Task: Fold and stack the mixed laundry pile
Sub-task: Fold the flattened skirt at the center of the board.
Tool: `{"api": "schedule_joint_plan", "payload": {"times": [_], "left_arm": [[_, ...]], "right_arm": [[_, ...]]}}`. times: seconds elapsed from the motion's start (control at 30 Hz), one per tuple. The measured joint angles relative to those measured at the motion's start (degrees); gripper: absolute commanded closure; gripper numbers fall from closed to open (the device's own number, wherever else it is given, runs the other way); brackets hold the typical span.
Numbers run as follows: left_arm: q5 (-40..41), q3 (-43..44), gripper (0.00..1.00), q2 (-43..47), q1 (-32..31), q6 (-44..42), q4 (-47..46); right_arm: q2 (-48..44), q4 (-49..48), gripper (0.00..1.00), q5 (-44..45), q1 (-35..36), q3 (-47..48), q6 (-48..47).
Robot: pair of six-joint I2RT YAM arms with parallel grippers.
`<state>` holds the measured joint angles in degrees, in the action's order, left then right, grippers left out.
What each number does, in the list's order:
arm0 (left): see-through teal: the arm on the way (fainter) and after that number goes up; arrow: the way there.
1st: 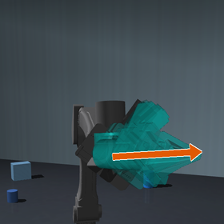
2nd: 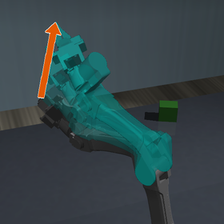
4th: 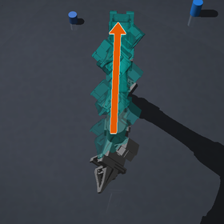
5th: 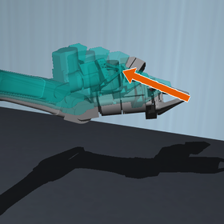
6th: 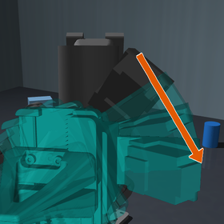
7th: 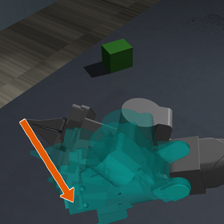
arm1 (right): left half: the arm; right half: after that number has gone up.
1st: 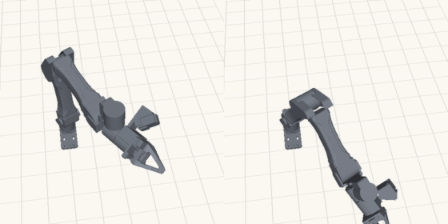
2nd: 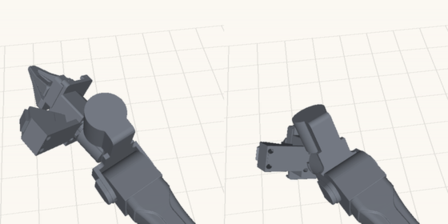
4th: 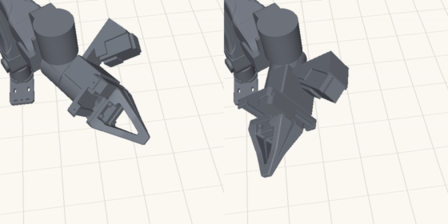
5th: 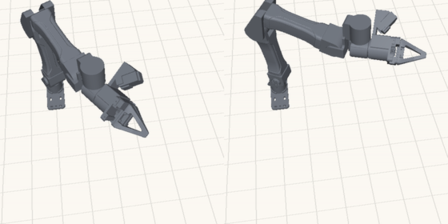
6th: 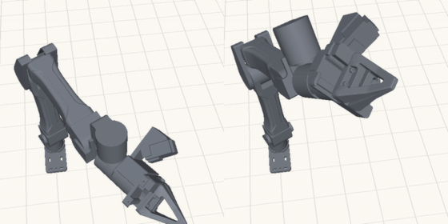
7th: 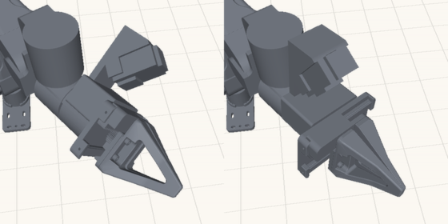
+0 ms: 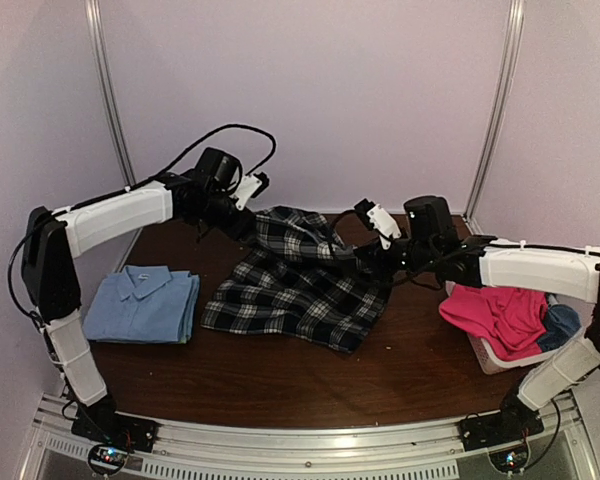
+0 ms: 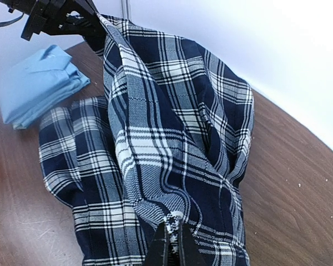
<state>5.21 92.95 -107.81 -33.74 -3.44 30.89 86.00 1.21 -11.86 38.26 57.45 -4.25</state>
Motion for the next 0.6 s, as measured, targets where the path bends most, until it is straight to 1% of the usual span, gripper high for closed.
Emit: {"api": "schedule_joint_plan", "payload": {"times": [0.07, 0.13, 0.23, 0.3, 0.43, 0.5, 0.6], "left_arm": [[1.2, -2.1, 1.00, 4.6, -0.1, -3.1, 0.7], [2.1, -6.7, 1.00, 10.4, -0.2, -6.2, 0.6], [2.4, -15.7, 1.00, 17.6, -0.4, -10.0, 0.5], [2.1, -21.3, 1.00, 19.5, -0.5, -11.6, 0.4], [1.2, -32.0, 1.00, 17.7, -0.5, -13.2, -0.9], [1.1, -33.8, 1.00, 14.9, -0.5, -13.7, -0.8], [1.3, -33.5, 1.00, 9.0, -0.6, -14.3, -1.3]], "right_arm": [[-4.1, -0.3, 1.00, -1.0, 0.5, -1.7, -0.5], [-6.8, -1.0, 1.00, -2.3, 1.1, -3.3, -0.8], [-7.0, -2.6, 1.00, -4.1, 3.1, -6.0, -1.6], [-5.6, -3.4, 1.00, -4.7, 4.7, -8.0, -2.0], [0.0, -3.4, 1.00, -4.8, 9.0, -10.8, -3.5], [2.7, -3.3, 1.00, -4.6, 11.1, -10.8, -4.4], [6.0, -3.1, 1.00, -4.0, 13.9, -10.8, -5.3]]}}
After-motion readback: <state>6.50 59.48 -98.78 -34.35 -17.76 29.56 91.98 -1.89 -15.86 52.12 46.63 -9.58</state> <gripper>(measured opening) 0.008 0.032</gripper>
